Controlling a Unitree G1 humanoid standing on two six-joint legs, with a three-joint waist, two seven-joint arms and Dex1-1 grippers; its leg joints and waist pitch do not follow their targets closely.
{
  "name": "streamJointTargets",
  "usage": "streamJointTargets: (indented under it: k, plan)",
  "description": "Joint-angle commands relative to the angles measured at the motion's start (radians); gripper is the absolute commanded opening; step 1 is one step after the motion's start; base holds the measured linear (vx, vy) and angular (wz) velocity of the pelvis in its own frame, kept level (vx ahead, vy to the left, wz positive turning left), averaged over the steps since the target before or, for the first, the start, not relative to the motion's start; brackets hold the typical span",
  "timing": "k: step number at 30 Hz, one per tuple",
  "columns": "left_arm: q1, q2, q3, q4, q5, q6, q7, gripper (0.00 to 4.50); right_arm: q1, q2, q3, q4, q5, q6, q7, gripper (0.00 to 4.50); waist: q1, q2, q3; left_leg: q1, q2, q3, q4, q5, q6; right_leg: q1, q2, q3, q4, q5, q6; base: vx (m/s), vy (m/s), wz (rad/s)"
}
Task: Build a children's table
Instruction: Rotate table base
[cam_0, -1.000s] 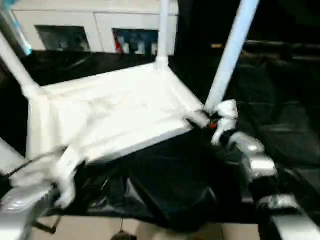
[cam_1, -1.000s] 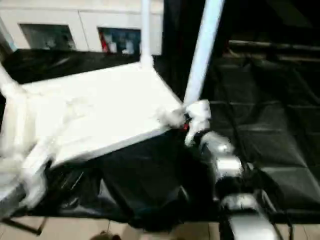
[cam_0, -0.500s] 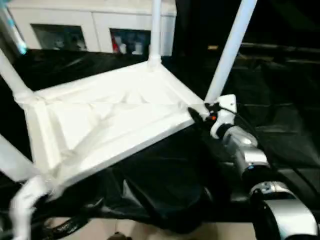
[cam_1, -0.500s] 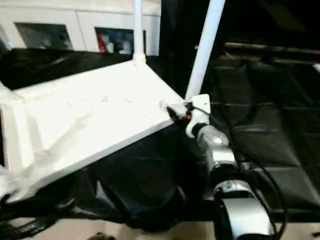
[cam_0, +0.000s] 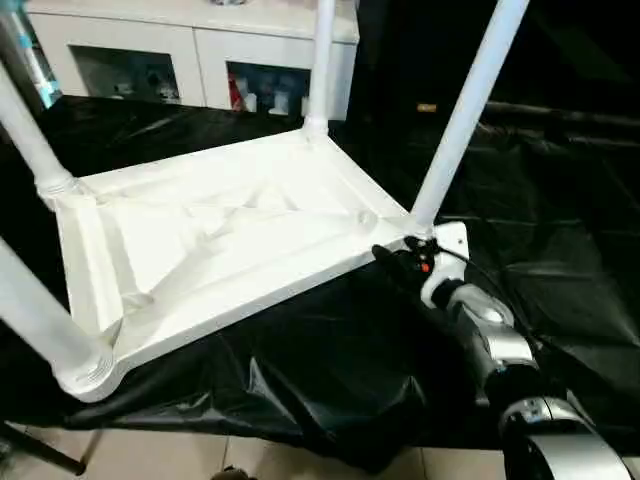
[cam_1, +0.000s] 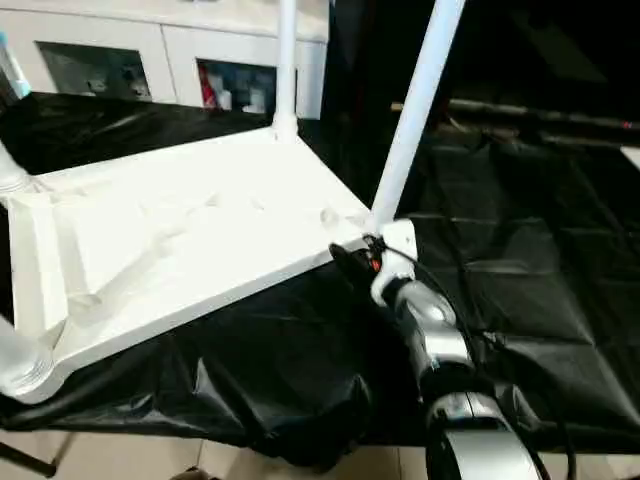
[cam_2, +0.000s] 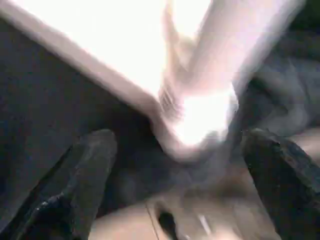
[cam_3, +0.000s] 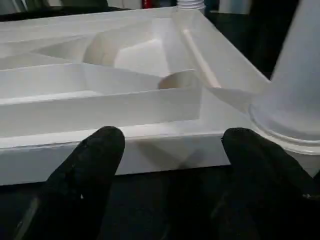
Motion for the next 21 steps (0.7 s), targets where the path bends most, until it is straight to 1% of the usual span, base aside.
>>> streamJointTargets:
  k: [1,2,3,4,5,6,7,8,9,10,11,12,13,14,15,16,17,18,19,20,21]
  plan:
    - [-0.034,-0.005,0.0,-0.025,-0.041,0.01,0.023,4.45,0.016,-0.01,-0.003,-0.033,-0.002,0.011,0.002,3.66,0.0,0.037,-0.033,0.037,0.062,-0.037,-0.098,-0.487,-0.069,0.003,-0.09,0.069,-0.089,-0.387,-0.159,0.0,0.0,0.0]
    - [-0.052,-0.009,-0.005,-0.038,-0.054,0.024,0.032,4.45,0.018,-0.009,-0.004,-0.037,-0.001,0.014,0.001,3.66,0.0,0.035,-0.035,0.038,0.062,-0.037,-0.097,-0.489,-0.07,0.003,-0.091,0.071,-0.088,-0.378,-0.162,0.0,0.0,0.0]
    - [-0.128,-0.043,-0.052,-0.108,-0.112,0.078,0.084,4.45,0.028,-0.004,-0.005,-0.049,0.002,0.021,-0.004,3.66,-0.002,0.04,-0.038,0.035,0.063,-0.036,-0.099,-0.481,-0.077,0.008,-0.089,0.071,-0.08,-0.346,-0.171,0.0,0.0,0.0]
    - [-0.139,-0.05,-0.063,-0.118,-0.12,0.083,0.092,4.45,0.029,-0.002,-0.003,-0.05,0.001,0.023,-0.004,3.66,0.0,0.038,-0.038,0.041,0.063,-0.034,-0.097,-0.483,-0.079,0.003,-0.089,0.072,-0.082,-0.338,-0.175,0.0,0.0,0.0]
    - [-0.183,-0.083,-0.11,-0.162,-0.151,0.1,0.126,4.45,0.033,0.002,0.008,-0.053,-0.008,0.03,-0.004,3.66,0.005,0.038,-0.034,0.045,0.059,-0.032,-0.093,-0.502,-0.08,-0.002,-0.091,0.075,-0.087,-0.354,-0.183,0.0,0.0,0.0]
    - [-0.2,-0.098,-0.13,-0.176,-0.16,0.105,0.14,4.45,0.032,0.003,0.015,-0.048,-0.017,0.031,-0.008,3.66,0.009,0.038,-0.033,0.046,0.058,-0.033,-0.091,-0.51,-0.08,-0.002,-0.093,0.076,-0.089,-0.372,-0.183,0.0,0.0,0.0]
    - [-0.205,-0.103,-0.135,-0.18,-0.163,0.106,0.143,4.45,0.031,0.003,0.017,-0.047,-0.02,0.031,-0.009,3.66,0.013,0.035,-0.035,0.04,0.058,-0.038,-0.092,-0.501,-0.079,0.005,-0.099,0.076,-0.09,-0.399,-0.176,0.0,0.0,0.0]
    - [-0.228,-0.125,-0.163,-0.199,-0.166,0.104,0.164,4.45,0.027,0.006,0.026,-0.037,-0.032,0.031,-0.015,3.66,0.013,0.034,-0.036,0.038,0.057,-0.039,-0.092,-0.492,-0.077,0.007,-0.099,0.076,-0.091,-0.404,-0.169,0.0,0.0,0.0]
    - [-0.276,-0.16,-0.209,-0.223,-0.179,0.11,0.197,4.45,0.015,0.012,0.044,-0.012,-0.055,0.036,-0.028,3.66,0.011,0.029,-0.041,0.034,0.058,-0.039,-0.094,-0.449,-0.079,0.013,-0.099,0.075,-0.085,-0.383,-0.161,0.0,0.0,0.0]
    - [-0.298,-0.174,-0.233,-0.241,-0.198,0.122,0.211,4.45,0.007,0.015,0.055,0.002,-0.07,0.041,-0.036,3.66,0.01,0.027,-0.042,0.035,0.056,-0.038,-0.092,-0.432,-0.076,0.013,-0.099,0.077,-0.086,-0.367,-0.163,0.0,0.0,0.0]
    - [-0.31,-0.181,-0.247,-0.254,-0.213,0.132,0.216,4.45,0.002,0.017,0.063,0.011,-0.079,0.045,-0.04,3.66,0.008,0.027,-0.043,0.03,0.054,-0.039,-0.091,-0.411,-0.074,0.017,-0.099,0.077,-0.082,-0.353,-0.165,0.0,0.0,0.0]
    - [-0.318,-0.186,-0.256,-0.263,-0.222,0.139,0.22,4.45,-0.001,0.019,0.068,0.016,-0.086,0.047,-0.043,3.66,0.007,0.027,-0.044,0.028,0.054,-0.039,-0.09,-0.404,-0.075,0.019,-0.098,0.077,-0.081,-0.349,-0.165,0.0,0.0,0.0]
    - [-0.329,-0.193,-0.266,-0.277,-0.237,0.154,0.225,4.45,-0.005,0.021,0.075,0.022,-0.094,0.049,-0.046,3.66,0.004,0.025,-0.047,0.028,0.053,-0.038,-0.089,-0.377,-0.07,0.02,-0.097,0.076,-0.078,-0.321,-0.169,0.0,0.0,0.0]
    - [-0.365,-0.214,-0.31,-0.338,-0.31,0.219,0.245,4.45,-0.027,0.031,0.084,0.049,-0.107,0.055,-0.058,3.66,-0.001,0.02,-0.048,0.027,0.053,-0.035,-0.087,-0.368,-0.068,0.019,-0.094,0.076,-0.076,-0.303,-0.171,0.0,0.0,0.0]
    - [-0.375,-0.218,-0.324,-0.352,-0.326,0.234,0.249,4.45,-0.04,0.035,0.085,0.06,-0.11,0.055,-0.062,3.66,0.0,0.024,-0.051,0.03,0.053,-0.034,-0.086,-0.361,-0.073,0.018,-0.091,0.075,-0.071,-0.274,-0.182,0.0,0.0,0.0]
    - [-0.382,-0.219,-0.341,-0.36,-0.328,0.24,0.25,4.45,-0.048,0.037,0.086,0.068,-0.111,0.056,-0.064,3.66,-0.001,0.024,-0.051,0.031,0.053,-0.033,-0.086,-0.36,-0.074,0.017,-0.09,0.074,-0.07,-0.264,-0.186,0.0,0.0,0.0]
    - [-0.382,-0.219,-0.341,-0.36,-0.328,0.24,0.25,4.45,-0.048,0.037,0.086,0.068,-0.111,0.056,-0.064,3.66,0.0,0.023,-0.049,0.027,0.053,-0.034,-0.087,-0.359,-0.07,0.019,-0.09,0.075,-0.07,-0.26,-0.183,0.0,0.0,0.0]
    - [-0.397,-0.222,-0.385,-0.371,-0.325,0.245,0.249,4.45,-0.068,0.042,0.085,0.088,-0.107,0.055,-0.066,3.66,-0.002,0.016,-0.049,0.025,0.053,-0.033,-0.088,-0.36,-0.068,0.021,-0.09,0.075,-0.071,-0.267,-0.18,0.0,0.0,0.0]
    - [-0.397,-0.222,-0.385,-0.371,-0.325,0.245,0.249,4.45,-0.068,0.042,0.085,0.088,-0.107,0.055,-0.066,3.66,-0.003,0.017,-0.049,0.025,0.053,-0.034,-0.087,-0.355,-0.067,0.022,-0.092,0.075,-0.071,-0.28,-0.171,0.0,0.0,0.0]
    - [-0.406,-0.224,-0.408,-0.376,-0.329,0.251,0.248,4.45,-0.078,0.046,0.085,0.101,-0.107,0.054,-0.067,3.66,-0.004,0.013,-0.049,0.024,0.052,-0.032,-0.085,-0.339,-0.065,0.023,-0.093,0.076,-0.071,-0.285,-0.163,0.0,0.0,0.0]
    - [-0.422,-0.231,-0.441,-0.385,-0.34,0.264,0.245,4.45,-0.094,0.052,0.089,0.12,-0.112,0.05,-0.062,3.66,-0.006,0.012,-0.05,0.023,0.051,-0.031,-0.084,-0.327,-0.065,0.024,-0.093,0.077,-0.072,-0.283,-0.16,0.0,0.0,0.0]
